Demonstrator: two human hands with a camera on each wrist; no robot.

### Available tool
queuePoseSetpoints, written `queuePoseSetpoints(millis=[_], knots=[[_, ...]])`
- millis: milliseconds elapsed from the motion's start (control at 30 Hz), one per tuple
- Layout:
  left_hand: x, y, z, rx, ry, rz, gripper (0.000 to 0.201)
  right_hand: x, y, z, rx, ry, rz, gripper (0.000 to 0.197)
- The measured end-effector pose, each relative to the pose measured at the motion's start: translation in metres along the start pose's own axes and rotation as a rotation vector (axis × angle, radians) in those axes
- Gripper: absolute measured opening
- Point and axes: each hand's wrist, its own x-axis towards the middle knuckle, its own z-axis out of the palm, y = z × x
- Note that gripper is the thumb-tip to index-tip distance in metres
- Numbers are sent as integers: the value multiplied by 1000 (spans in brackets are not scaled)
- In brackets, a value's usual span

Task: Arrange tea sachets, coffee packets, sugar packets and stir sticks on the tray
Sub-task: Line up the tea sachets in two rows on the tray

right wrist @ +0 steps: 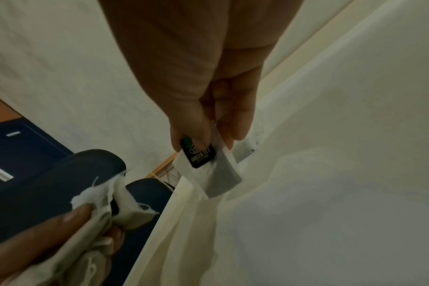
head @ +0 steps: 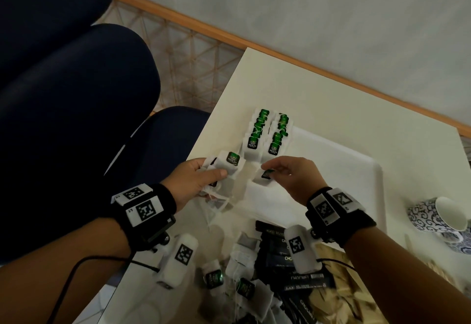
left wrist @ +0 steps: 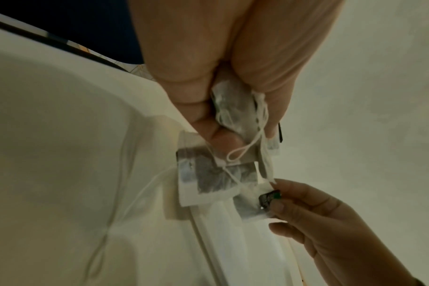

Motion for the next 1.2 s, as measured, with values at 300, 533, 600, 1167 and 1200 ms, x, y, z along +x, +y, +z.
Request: queuePoseSetpoints(millis=[300, 533, 600, 1167, 1200], knots=[[17, 11, -6, -10, -5, 10, 23, 40, 6, -2, -115, -10, 98, 31], [25, 12, 4, -2, -39, -28, 30, 57, 16, -14, -128, 62, 129, 30], [28, 12, 8, -7, -57, -39, 29, 59, 18, -14, -120, 70, 127, 31], [30, 11, 23, 30, -129, -37, 31, 34, -30, 1, 262, -206, 99, 12], [30, 10, 21, 33, -119, -39, 31, 35, -31, 1, 278, -209, 104, 4]])
